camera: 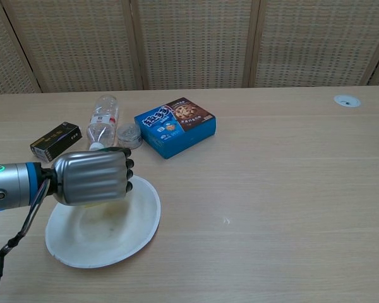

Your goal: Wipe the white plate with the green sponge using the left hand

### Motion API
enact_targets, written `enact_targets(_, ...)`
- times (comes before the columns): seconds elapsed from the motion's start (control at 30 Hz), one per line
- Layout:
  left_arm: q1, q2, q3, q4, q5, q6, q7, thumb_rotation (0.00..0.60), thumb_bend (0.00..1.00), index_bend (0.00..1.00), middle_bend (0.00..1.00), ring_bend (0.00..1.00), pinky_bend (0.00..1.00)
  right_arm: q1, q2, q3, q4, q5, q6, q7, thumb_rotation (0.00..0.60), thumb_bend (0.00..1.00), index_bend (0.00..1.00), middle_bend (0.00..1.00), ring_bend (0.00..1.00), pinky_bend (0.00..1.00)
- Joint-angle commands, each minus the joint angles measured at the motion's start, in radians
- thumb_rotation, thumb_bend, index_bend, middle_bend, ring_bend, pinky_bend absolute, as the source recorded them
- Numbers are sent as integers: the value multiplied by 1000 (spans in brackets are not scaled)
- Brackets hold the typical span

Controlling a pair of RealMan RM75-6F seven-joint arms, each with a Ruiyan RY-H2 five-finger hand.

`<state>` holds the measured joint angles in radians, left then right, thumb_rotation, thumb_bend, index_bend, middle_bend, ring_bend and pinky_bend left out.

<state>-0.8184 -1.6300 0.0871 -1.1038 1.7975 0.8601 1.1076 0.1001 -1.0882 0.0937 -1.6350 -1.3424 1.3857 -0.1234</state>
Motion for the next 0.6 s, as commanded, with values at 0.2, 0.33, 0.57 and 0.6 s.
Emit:
enact_targets(0.2, 25, -69, 7, 58, 8, 11, 72, 600, 190, 729, 647, 466, 486, 0, 1, 0, 0, 0, 0, 2, 600, 0, 0, 0, 0, 0)
enact_targets(0.33, 28, -79, 14, 72, 11, 5, 81, 600, 192, 729, 647, 466, 487, 0, 1, 0, 2, 1, -1, 4, 600, 0, 0, 0, 0, 0)
enact_targets(0.57, 38, -92, 24, 96, 14, 13, 68, 600, 193, 729, 647, 466, 487, -1, 3, 0, 0, 2, -2, 6, 600, 0, 0, 0, 0, 0)
enact_targets(0.6, 39, -91, 23, 94, 13, 17, 61, 600, 193, 729, 647, 466, 487, -1, 3, 0, 0, 2, -2, 6, 600, 0, 0, 0, 0, 0)
